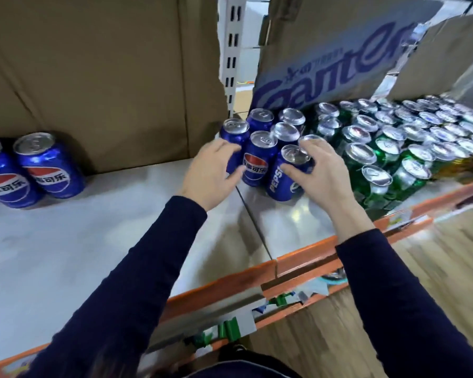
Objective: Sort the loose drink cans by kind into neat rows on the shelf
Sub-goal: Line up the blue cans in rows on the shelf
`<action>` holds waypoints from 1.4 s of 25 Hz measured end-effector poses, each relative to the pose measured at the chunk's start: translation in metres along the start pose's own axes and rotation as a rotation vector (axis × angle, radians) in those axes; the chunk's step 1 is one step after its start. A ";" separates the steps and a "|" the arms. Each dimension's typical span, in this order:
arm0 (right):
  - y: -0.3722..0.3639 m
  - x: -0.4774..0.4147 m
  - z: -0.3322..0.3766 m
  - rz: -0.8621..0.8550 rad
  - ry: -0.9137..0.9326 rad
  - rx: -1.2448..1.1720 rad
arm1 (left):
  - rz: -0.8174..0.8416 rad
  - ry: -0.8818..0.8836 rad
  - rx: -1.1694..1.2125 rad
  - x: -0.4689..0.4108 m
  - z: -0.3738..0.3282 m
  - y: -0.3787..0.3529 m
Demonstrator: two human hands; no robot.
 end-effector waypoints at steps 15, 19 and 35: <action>0.026 0.003 -0.007 0.311 0.139 -0.218 | 0.120 -0.064 -0.214 -0.030 -0.016 -0.003; -0.002 -0.009 0.027 0.301 0.110 -0.199 | 0.084 0.116 -0.067 0.016 0.023 0.034; -0.140 -0.021 0.226 0.652 0.179 -0.148 | -0.053 0.430 -0.104 0.155 0.184 0.175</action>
Point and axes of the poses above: each hand's wrist, its own x-axis away from the middle knuckle, its own y-axis out of the back of the hand, z = x × y, the point moved 1 cm from there along -x, towards the middle knuckle, and after that the axes turned 5 degrees about -x, right-handed, at the moved point
